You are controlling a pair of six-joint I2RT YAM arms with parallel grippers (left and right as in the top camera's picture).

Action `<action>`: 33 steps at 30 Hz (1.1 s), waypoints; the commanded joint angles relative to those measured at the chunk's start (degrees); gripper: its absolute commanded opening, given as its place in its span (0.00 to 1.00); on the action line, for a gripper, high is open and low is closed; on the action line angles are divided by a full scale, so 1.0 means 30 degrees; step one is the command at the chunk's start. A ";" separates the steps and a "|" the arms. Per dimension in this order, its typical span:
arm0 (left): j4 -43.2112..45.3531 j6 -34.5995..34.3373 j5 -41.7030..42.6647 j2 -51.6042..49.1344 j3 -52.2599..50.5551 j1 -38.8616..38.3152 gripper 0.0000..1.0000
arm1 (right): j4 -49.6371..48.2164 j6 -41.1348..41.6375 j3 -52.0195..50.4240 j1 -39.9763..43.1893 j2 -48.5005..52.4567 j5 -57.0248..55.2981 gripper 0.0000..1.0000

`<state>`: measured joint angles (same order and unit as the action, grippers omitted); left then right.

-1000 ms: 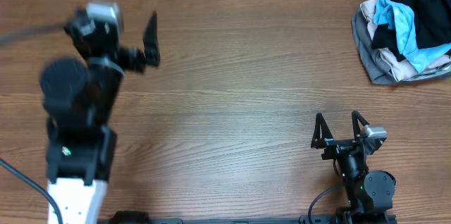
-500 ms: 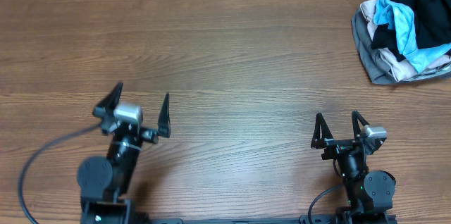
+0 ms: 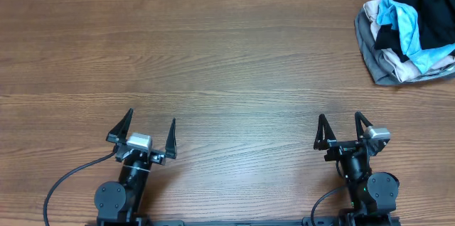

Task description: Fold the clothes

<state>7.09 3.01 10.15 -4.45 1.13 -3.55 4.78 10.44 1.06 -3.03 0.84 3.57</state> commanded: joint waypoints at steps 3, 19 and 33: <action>-0.1734 0.0226 0.0736 0.1435 -0.0284 0.0867 1.00 | -0.0051 -0.0044 -0.0197 0.0051 -0.0226 -0.0182 1.00; -0.3453 0.0226 0.0503 0.1413 -0.0284 0.0962 1.00 | -0.0051 -0.0044 -0.0197 0.0051 -0.0226 -0.0182 1.00; -0.3446 0.0226 0.0495 0.1399 -0.0284 0.0962 1.00 | -0.0051 -0.0044 -0.0197 0.0051 -0.0226 -0.0182 1.00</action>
<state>-3.40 3.16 11.38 -0.86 0.54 -1.08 4.78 10.44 1.06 -3.03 0.84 3.60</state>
